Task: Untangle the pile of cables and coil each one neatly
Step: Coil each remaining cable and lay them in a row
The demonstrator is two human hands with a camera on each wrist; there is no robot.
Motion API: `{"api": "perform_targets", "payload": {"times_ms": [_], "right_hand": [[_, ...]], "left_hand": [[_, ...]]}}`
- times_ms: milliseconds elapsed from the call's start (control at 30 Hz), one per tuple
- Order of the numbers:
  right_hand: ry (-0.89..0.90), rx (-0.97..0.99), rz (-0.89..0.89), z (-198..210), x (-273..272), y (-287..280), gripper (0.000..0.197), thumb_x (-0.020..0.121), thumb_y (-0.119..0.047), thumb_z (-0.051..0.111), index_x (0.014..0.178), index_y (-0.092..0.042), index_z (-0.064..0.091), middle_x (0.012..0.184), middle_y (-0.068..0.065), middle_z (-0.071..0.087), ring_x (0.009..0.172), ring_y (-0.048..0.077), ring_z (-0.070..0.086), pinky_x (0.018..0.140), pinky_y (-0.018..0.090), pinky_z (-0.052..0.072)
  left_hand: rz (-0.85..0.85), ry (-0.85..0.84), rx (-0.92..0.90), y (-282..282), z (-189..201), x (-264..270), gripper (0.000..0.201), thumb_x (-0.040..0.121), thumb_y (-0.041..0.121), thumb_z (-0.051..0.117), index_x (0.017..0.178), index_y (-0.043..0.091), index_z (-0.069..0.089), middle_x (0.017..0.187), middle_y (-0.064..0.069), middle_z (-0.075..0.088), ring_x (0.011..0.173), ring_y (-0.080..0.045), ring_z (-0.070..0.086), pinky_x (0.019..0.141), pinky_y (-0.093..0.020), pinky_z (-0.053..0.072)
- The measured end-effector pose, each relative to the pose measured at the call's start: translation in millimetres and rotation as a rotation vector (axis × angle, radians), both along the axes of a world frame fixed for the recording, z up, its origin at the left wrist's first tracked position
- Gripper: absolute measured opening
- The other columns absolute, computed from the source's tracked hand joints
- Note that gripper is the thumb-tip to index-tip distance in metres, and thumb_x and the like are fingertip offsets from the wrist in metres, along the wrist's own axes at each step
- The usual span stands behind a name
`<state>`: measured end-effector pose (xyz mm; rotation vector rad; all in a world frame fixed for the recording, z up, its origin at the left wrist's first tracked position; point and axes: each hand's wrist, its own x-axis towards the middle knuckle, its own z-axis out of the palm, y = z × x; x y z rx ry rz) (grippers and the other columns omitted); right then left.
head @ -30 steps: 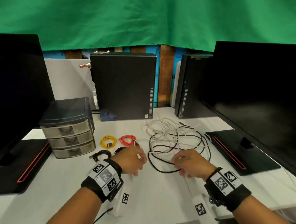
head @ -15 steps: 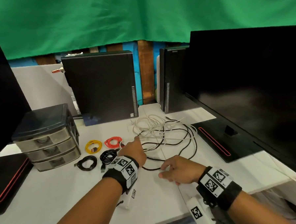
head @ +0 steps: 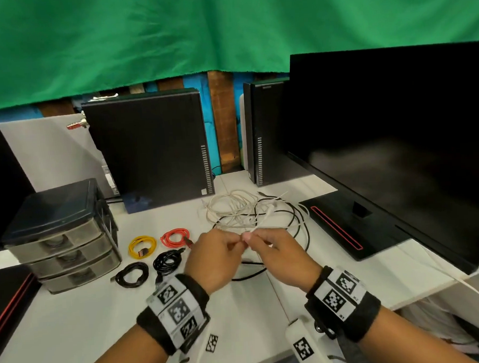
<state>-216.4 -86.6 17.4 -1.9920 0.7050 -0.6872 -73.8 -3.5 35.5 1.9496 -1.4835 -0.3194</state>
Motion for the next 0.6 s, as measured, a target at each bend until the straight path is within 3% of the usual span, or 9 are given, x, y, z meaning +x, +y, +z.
{"api": "perform_targets", "payload": {"times_ms": [100, 200, 267, 333, 400, 433, 500, 533, 600], "right_hand": [[-0.17, 0.004, -0.001, 8.1, 5.6, 19.1, 0.033, 0.103, -0.022, 0.053, 0.08, -0.009, 0.072, 0.076, 0.007, 0.069, 0.074, 0.012, 0.063, 0.077, 0.035, 0.053], [-0.2, -0.035, 0.028, 15.6, 5.2, 27.8, 0.033, 0.104, -0.019, 0.051, 0.076, -0.018, 0.067, 0.068, -0.004, 0.065, 0.068, 0.007, 0.06, 0.069, 0.022, 0.049], [-0.108, -0.105, 0.106, 19.9, 3.6, 29.6, 0.035, 0.104, -0.024, 0.051, 0.071, -0.02, 0.06, 0.062, -0.004, 0.056, 0.061, 0.008, 0.052, 0.064, 0.026, 0.045], [0.0, -0.204, 0.204, 20.6, 2.3, 31.6, 0.035, 0.102, -0.032, 0.049, 0.073, -0.017, 0.06, 0.061, 0.001, 0.052, 0.059, 0.013, 0.046, 0.062, 0.036, 0.043], [0.03, -0.256, 0.252, 21.1, 1.7, 32.4, 0.033, 0.103, -0.031, 0.048, 0.078, -0.015, 0.063, 0.064, 0.006, 0.054, 0.059, 0.013, 0.045, 0.061, 0.039, 0.043], [0.016, -0.264, 0.262, 21.4, 1.4, 31.4, 0.032, 0.103, -0.03, 0.048, 0.08, -0.016, 0.064, 0.064, 0.004, 0.056, 0.059, 0.011, 0.048, 0.061, 0.037, 0.044], [0.008, -0.26, 0.271, 26.0, -0.2, 28.2, 0.03, 0.102, -0.036, 0.05, 0.084, -0.02, 0.068, 0.07, 0.001, 0.065, 0.066, 0.017, 0.06, 0.068, 0.039, 0.053], [0.008, -0.255, 0.268, 31.0, -2.2, 26.2, 0.029, 0.101, -0.04, 0.053, 0.086, -0.022, 0.071, 0.072, 0.001, 0.067, 0.068, 0.02, 0.061, 0.07, 0.041, 0.054], [-0.018, -0.227, 0.235, 40.1, -7.4, 17.8, 0.024, 0.098, -0.039, 0.061, 0.088, -0.023, 0.075, 0.068, -0.005, 0.064, 0.063, 0.015, 0.054, 0.064, 0.033, 0.05]], "left_hand": [[-0.044, 0.007, -0.041, 21.5, 4.6, -16.0, 0.037, 0.093, 0.022, 0.059, 0.059, 0.033, 0.066, 0.063, 0.006, 0.069, 0.059, -0.01, 0.062, 0.063, -0.036, 0.053], [0.07, -0.095, -0.162, 38.4, 18.2, -14.0, 0.016, 0.091, 0.034, 0.062, 0.079, 0.032, 0.072, 0.072, 0.016, 0.067, 0.065, -0.001, 0.061, 0.061, -0.028, 0.052], [0.17, -0.22, -0.356, 48.0, 32.4, -7.7, 0.004, 0.089, 0.034, 0.065, 0.089, 0.034, 0.061, 0.082, 0.019, 0.057, 0.071, -0.002, 0.055, 0.061, -0.021, 0.044], [0.1, -0.323, -0.396, 52.5, 42.5, -1.5, 0.015, 0.093, 0.035, 0.061, 0.107, 0.032, 0.057, 0.103, 0.018, 0.055, 0.09, -0.004, 0.052, 0.076, -0.024, 0.044], [-0.044, -0.376, -0.24, 52.0, 44.3, -0.3, 0.028, 0.1, 0.043, 0.042, 0.118, 0.03, 0.059, 0.114, 0.015, 0.06, 0.104, -0.007, 0.054, 0.091, -0.029, 0.043], [-0.087, -0.384, -0.148, 52.2, 41.8, -0.5, 0.035, 0.103, 0.045, 0.032, 0.111, 0.028, 0.062, 0.107, 0.012, 0.066, 0.099, -0.01, 0.059, 0.09, -0.032, 0.045], [-0.125, -0.31, -0.029, 54.5, 33.3, 1.3, 0.048, 0.106, 0.047, 0.022, 0.086, 0.026, 0.06, 0.08, 0.005, 0.065, 0.077, -0.014, 0.061, 0.076, -0.036, 0.048], [-0.14, -0.243, -0.021, 55.8, 29.0, 5.1, 0.049, 0.106, 0.048, 0.023, 0.076, 0.025, 0.055, 0.068, 0.004, 0.059, 0.067, -0.013, 0.056, 0.068, -0.035, 0.045], [-0.176, -0.074, -0.032, 60.0, 30.1, 13.7, 0.05, 0.104, 0.051, 0.03, 0.064, 0.025, 0.043, 0.056, 0.006, 0.042, 0.055, -0.01, 0.042, 0.06, -0.034, 0.037]]}}
